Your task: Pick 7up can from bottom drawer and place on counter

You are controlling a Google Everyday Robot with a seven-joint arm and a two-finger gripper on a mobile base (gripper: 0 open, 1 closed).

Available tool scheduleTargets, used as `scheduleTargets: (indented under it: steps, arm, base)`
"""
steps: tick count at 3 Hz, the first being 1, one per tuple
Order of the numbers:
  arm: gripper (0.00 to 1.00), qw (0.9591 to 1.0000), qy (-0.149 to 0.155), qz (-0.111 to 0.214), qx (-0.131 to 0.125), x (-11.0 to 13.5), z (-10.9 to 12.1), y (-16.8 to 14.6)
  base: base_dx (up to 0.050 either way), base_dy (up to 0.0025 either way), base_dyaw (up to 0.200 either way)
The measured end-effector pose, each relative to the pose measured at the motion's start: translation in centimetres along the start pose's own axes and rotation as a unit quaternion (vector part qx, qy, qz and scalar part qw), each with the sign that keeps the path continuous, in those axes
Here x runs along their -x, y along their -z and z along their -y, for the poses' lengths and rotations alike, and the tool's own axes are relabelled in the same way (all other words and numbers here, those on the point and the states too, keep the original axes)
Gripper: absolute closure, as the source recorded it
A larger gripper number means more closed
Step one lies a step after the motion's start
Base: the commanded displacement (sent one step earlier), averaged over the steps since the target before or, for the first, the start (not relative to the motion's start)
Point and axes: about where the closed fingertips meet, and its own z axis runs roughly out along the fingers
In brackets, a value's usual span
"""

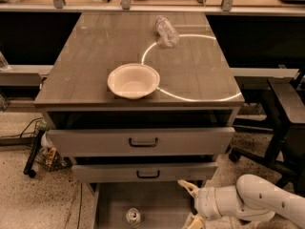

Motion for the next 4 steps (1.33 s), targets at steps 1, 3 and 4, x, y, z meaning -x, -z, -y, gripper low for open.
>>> scheduleTargets:
  steps: [1, 3, 4]
  arm:
    - [0.0, 0.9998, 0.008, 0.014, -0.007, -2.0, 0.1, -3.9]
    - [0.0, 0.9985, 0.017, 0.042, -0.032, -7.5, 1.4, -12.6]
    - [0.0, 0.9978, 0.032, 0.043, -0.039, -9.3, 2.1, -16.8]
  base:
    - [0.0, 0.0, 0.0]
    - [0.0, 0.0, 0.0]
    - [0.0, 0.0, 0.0]
